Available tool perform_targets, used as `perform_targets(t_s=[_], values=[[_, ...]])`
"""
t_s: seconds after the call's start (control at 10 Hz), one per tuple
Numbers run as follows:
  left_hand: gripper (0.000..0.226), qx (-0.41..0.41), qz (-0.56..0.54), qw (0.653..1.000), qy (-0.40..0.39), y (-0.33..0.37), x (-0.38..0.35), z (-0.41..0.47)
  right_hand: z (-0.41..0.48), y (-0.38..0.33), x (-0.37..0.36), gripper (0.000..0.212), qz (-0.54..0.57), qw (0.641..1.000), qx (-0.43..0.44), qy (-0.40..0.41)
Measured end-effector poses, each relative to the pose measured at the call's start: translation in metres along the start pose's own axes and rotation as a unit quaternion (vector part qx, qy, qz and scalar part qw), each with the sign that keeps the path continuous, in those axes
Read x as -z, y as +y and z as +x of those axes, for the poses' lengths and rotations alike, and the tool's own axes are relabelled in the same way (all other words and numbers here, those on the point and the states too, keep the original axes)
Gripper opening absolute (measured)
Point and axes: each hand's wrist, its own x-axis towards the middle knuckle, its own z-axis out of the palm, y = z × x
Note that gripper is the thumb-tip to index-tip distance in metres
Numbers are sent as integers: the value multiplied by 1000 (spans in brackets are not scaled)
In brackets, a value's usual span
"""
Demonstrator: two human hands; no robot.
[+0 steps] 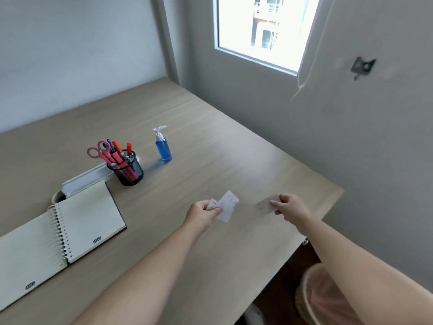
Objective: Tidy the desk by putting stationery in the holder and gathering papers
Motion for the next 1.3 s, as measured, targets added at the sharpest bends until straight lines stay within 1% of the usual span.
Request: perform_targets(t_s=[0.1,0.2,0.3,0.4,0.5,0.6,0.7,0.8,0.9,1.0,1.1,1.2,1.3], values=[[11,-22,18,999,-40,14,-49,-4,-31,42,43,20,29,997,-35,65],[8,-29,57,993,-97,24,-109,-14,-57,91,91,12,64,989,-69,117],[11,-45,101,984,-138,32,-179,-24,-86,145,142,13,69,978,-120,158],[11,-46,132,974,-179,36,-247,-33,-111,191,186,13,62,968,-155,187],[6,-42,189,958,-213,31,-311,-40,-127,233,226,13,41,964,-180,192],[5,-23,245,941,-231,11,-369,-41,-138,274,254,11,27,961,-208,182],[10,6,293,924,-246,-23,-402,-35,-138,312,255,11,14,956,-238,169],[7,50,341,901,-264,-66,-420,-25,-128,353,232,5,11,951,-281,129],[9,90,381,872,-294,-113,-429,-8,-112,389,198,5,7,944,-319,83],[8,115,404,858,-296,-148,-441,14,-87,414,175,10,6,938,-336,81],[13,136,393,856,-306,-174,-464,42,-56,432,164,23,13,935,-347,71],[39,149,395,840,-340,-189,-485,63,-29,451,156,46,14,933,-358,43],[68,133,445,817,-341,-198,-493,78,-17,461,151,58,-4,928,-372,35]])
